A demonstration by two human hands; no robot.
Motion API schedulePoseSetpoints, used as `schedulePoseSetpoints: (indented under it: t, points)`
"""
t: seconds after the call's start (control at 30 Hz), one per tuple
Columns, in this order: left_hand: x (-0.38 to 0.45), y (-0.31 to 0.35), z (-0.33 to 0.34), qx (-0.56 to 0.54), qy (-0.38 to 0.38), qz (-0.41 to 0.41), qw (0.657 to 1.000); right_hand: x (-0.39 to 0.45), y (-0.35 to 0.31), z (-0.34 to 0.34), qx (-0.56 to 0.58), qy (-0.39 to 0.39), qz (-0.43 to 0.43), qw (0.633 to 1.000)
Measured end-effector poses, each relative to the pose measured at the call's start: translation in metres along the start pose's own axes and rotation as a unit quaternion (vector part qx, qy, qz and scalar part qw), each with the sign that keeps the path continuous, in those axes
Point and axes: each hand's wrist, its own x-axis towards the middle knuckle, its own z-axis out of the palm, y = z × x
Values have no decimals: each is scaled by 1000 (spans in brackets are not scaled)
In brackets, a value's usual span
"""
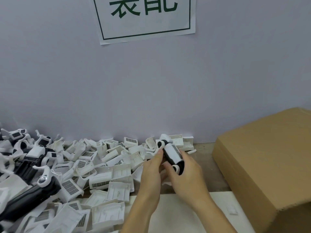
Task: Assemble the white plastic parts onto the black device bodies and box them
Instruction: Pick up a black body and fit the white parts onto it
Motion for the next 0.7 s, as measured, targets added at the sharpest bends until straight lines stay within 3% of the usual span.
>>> schedulePoseSetpoints:
  t: [0.1, 0.2, 0.27, 0.37, 0.43, 0.5, 0.6, 0.7]
  points:
    - [2, 0, -1, 109, 23, 84, 990, 5, -1, -9, 151, 44, 135, 978]
    - [0, 4, 1, 146, 61, 172, 972, 8, -9, -19, 415, 29, 300, 858]
    - [-1, 5, 3, 133, 64, 187, 971, 6, -12, -20, 485, -10, 324, 812]
    - [1, 5, 1, 118, 64, 183, 974, 6, -11, -17, 503, -32, 329, 798]
    - [2, 5, -2, 101, 68, 159, 980, 8, -10, -16, 490, -12, 330, 807]
    - [5, 4, -5, 83, 84, 128, 985, 9, -8, -15, 428, 24, 306, 850]
    - [7, 5, -9, 34, 112, 102, 988, 5, -6, -13, 255, 59, 163, 951]
    - [8, 9, -14, -13, 116, 87, 989, 0, -2, -8, 36, 90, -28, 995]
